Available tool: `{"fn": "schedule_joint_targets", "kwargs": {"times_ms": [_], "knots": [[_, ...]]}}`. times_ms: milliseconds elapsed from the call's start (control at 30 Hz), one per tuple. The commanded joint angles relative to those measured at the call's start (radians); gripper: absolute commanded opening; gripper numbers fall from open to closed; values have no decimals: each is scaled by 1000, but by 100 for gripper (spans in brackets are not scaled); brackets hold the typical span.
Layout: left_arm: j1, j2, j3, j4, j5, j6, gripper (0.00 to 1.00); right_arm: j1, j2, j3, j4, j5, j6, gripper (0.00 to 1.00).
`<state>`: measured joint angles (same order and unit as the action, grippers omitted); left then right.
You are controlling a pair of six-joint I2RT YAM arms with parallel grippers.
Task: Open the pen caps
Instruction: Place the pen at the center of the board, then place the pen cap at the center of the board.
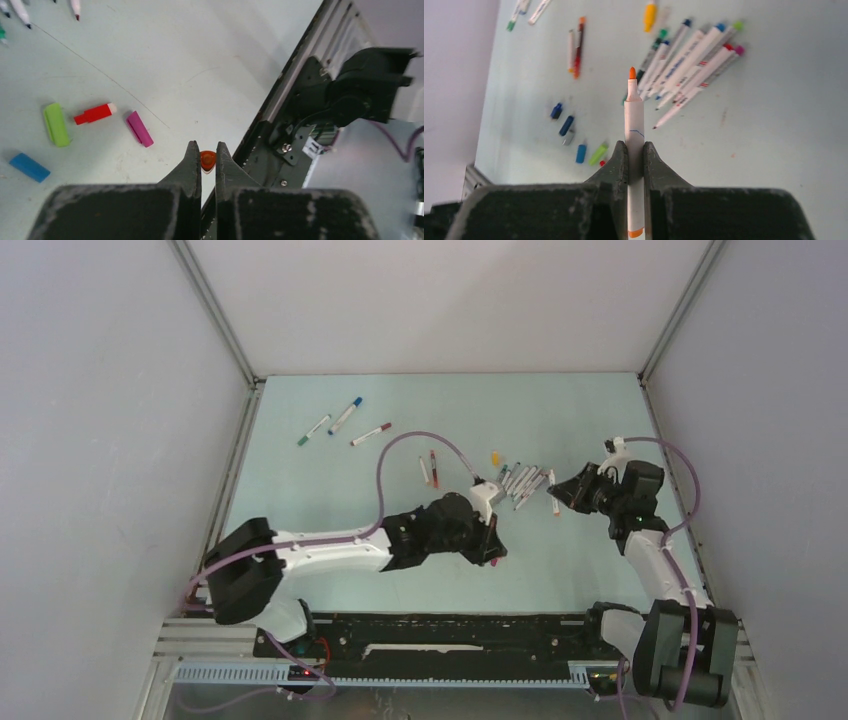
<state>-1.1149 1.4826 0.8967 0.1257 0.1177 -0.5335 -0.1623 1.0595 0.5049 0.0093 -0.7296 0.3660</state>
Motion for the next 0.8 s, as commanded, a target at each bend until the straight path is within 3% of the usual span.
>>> {"fn": "schedule_joint_targets", "kwargs": {"times_ms": [0, 300, 500, 767], "knots": [[-51, 118, 148, -76, -74, 103, 0, 10, 64, 1, 52, 221, 91, 0], [-85, 317, 311, -235, -146, 165, 2, 4, 316, 67, 74, 264, 174, 0], [-85, 393, 370, -290, -168, 195, 5, 9, 379, 91, 71, 258, 180, 0], [-86, 456, 432, -359, -203, 205, 21, 13, 438, 118, 63, 207, 186, 19]]}}
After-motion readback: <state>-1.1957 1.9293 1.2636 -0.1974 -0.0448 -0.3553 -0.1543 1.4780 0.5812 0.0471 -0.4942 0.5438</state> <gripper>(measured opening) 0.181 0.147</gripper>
